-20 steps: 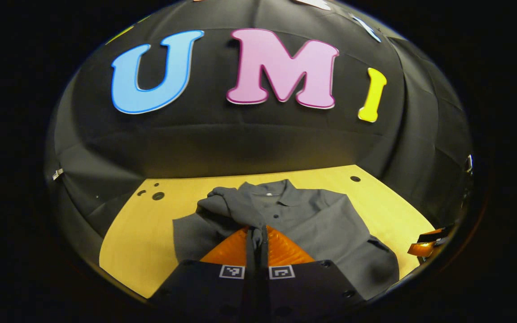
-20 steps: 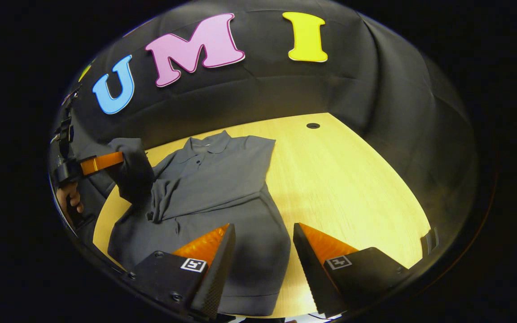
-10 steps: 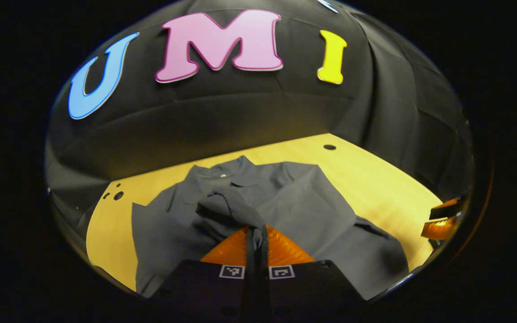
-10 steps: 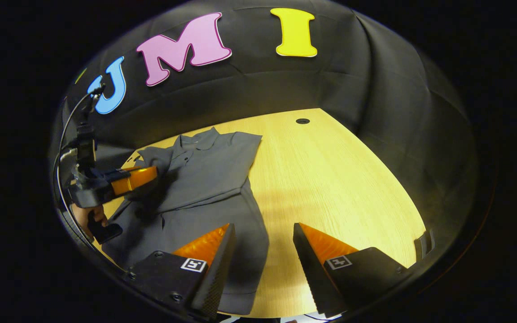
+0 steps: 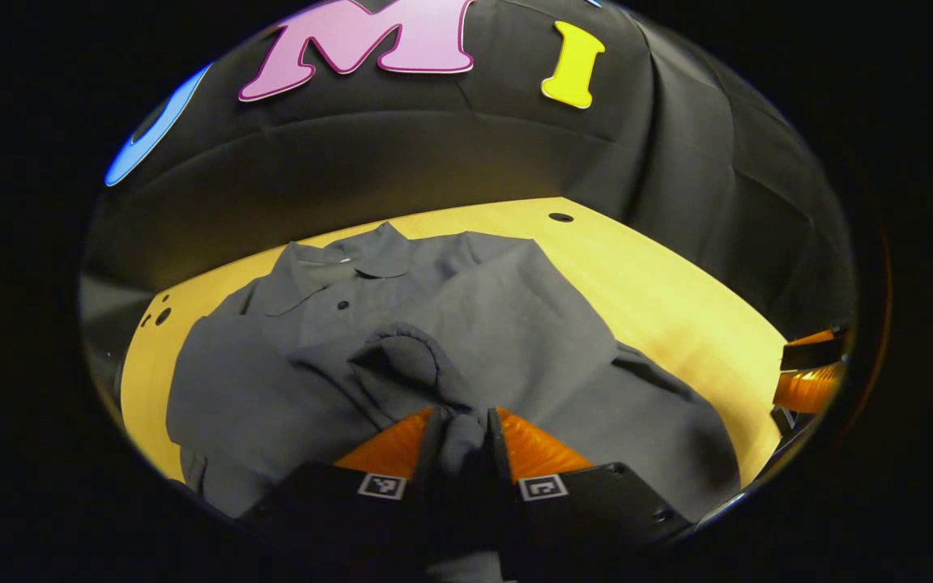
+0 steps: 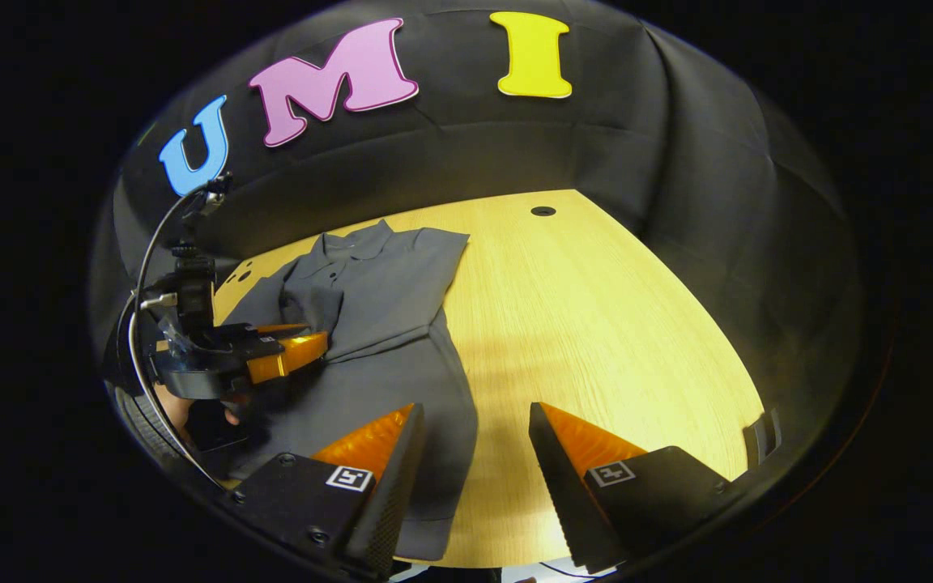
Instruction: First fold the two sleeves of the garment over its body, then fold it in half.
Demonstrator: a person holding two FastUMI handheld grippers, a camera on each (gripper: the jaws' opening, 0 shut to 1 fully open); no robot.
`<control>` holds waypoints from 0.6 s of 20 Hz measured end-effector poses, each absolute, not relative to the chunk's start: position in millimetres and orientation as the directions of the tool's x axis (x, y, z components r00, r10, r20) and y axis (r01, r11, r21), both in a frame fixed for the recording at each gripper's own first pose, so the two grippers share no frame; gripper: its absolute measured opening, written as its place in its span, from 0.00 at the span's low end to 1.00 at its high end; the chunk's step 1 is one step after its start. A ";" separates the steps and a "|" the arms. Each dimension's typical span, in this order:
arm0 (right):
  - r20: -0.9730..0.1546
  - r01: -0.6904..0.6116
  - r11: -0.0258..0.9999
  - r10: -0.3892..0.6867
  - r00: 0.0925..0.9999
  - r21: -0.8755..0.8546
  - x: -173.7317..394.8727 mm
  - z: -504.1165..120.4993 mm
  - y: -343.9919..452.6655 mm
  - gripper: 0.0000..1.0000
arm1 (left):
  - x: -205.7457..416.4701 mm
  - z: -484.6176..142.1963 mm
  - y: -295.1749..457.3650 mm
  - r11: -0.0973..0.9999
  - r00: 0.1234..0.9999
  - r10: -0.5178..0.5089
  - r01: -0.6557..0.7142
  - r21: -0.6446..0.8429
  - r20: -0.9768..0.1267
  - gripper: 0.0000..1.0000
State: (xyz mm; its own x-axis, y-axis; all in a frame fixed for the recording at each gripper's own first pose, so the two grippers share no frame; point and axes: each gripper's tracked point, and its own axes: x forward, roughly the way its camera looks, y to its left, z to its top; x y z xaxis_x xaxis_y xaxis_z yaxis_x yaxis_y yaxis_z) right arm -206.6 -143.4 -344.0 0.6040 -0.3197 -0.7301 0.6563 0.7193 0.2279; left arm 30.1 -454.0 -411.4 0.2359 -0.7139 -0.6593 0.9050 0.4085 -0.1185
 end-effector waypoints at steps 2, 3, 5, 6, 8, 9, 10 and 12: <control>-0.734 0.657 0.719 -0.318 0.600 0.226 -207.5 -345.1 -139.6 0.81 | 19.5 -405.9 -455.0 0.376 0.199 -0.737 0.915 -0.147 -0.646 0.44; -0.735 0.659 0.718 -0.319 0.598 0.225 -207.7 -345.1 -137.5 0.81 | 17.0 -402.3 -452.3 0.363 0.194 -0.741 0.921 -0.141 -0.642 0.52; -0.735 0.658 0.719 -0.317 0.599 0.226 -206.4 -344.7 -132.9 0.81 | 18.3 -389.8 -445.8 0.352 0.215 -0.758 0.929 -0.110 -0.617 0.74; -0.735 0.656 0.720 -0.315 0.601 0.227 -205.8 -343.9 -130.0 0.81 | 20.0 -382.7 -439.7 0.357 0.232 -0.764 0.930 -0.093 -0.602 0.78; -0.733 0.647 0.727 -0.308 0.606 0.230 -203.8 -341.6 -123.9 0.81 | 18.5 -369.9 -423.8 0.363 0.246 -0.770 0.928 -0.087 -0.589 0.92; -0.734 0.644 0.730 -0.305 0.607 0.229 -204.6 -340.4 -120.8 0.83 | 17.6 -364.5 -412.9 0.362 0.242 -0.768 0.928 -0.089 -0.593 0.99; -0.732 0.638 0.736 -0.304 0.610 0.227 -204.8 -339.3 -116.3 0.85 | 16.6 -356.2 -392.5 0.369 0.243 -0.768 0.924 -0.099 -0.593 0.99; -0.739 0.639 0.737 -0.301 0.602 0.220 -210.8 -342.1 -108.5 0.88 | 18.7 -346.1 -359.6 0.390 0.245 -0.770 0.911 -0.132 -0.589 0.98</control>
State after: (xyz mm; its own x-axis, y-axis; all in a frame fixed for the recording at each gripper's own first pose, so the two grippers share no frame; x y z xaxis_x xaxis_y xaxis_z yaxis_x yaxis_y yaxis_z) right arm -210.8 -108.5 -342.1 0.6019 -0.3014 -0.7395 0.6389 0.7373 0.2195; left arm 18.7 -359.6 -346.1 0.2447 -0.7704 -0.5888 0.9113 0.3901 -0.1317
